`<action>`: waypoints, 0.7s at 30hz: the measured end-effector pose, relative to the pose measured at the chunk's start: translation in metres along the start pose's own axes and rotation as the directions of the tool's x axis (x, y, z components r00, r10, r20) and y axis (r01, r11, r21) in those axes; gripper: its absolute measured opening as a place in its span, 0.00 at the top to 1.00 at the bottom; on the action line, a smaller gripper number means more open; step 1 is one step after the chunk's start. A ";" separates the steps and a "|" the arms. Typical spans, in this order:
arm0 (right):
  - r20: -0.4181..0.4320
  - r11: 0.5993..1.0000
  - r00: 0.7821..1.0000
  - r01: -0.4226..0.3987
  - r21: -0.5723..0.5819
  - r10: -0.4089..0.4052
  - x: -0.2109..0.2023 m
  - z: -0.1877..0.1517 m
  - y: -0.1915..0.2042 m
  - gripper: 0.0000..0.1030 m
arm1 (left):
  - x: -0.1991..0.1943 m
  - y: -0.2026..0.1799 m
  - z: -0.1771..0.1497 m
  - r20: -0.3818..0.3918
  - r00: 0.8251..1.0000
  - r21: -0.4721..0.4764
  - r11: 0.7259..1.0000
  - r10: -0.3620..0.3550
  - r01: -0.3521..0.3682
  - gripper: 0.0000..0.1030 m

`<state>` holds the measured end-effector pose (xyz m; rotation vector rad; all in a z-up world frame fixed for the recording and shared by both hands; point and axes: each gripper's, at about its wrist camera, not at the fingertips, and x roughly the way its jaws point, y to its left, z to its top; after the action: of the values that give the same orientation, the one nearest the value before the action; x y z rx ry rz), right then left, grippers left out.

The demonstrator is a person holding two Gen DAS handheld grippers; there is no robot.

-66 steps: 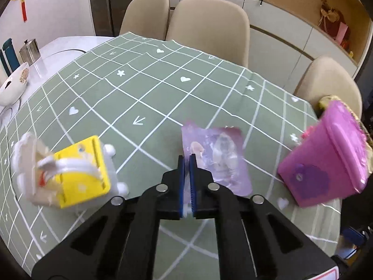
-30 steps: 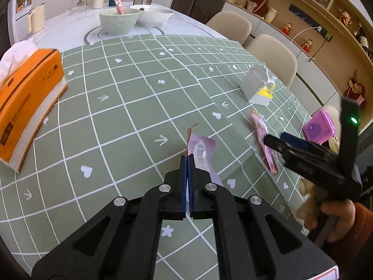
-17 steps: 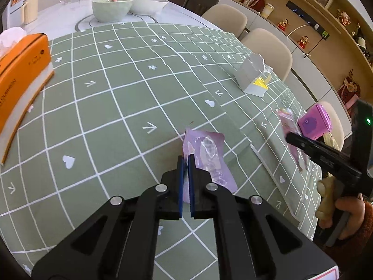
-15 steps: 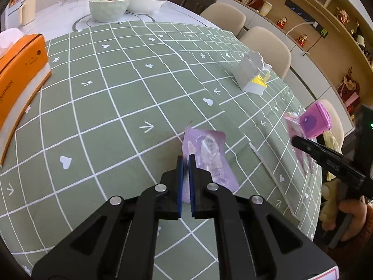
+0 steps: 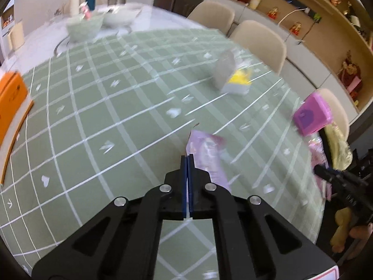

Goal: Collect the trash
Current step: 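Carry the purple wrapper and pink stick packet to the yellow trash bag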

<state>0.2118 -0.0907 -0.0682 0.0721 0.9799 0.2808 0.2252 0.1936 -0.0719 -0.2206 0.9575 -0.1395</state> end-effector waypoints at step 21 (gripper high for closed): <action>0.301 0.978 0.934 0.160 0.135 -0.194 -0.182 0.042 -0.153 0.85 | -0.066 -0.261 0.086 0.183 0.924 0.337 0.904 -0.336 0.262 0.99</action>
<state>0.1823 -0.2841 0.0742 0.1227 0.6789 0.0459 0.2534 -0.0342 0.0925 -0.0924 0.6457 -0.5336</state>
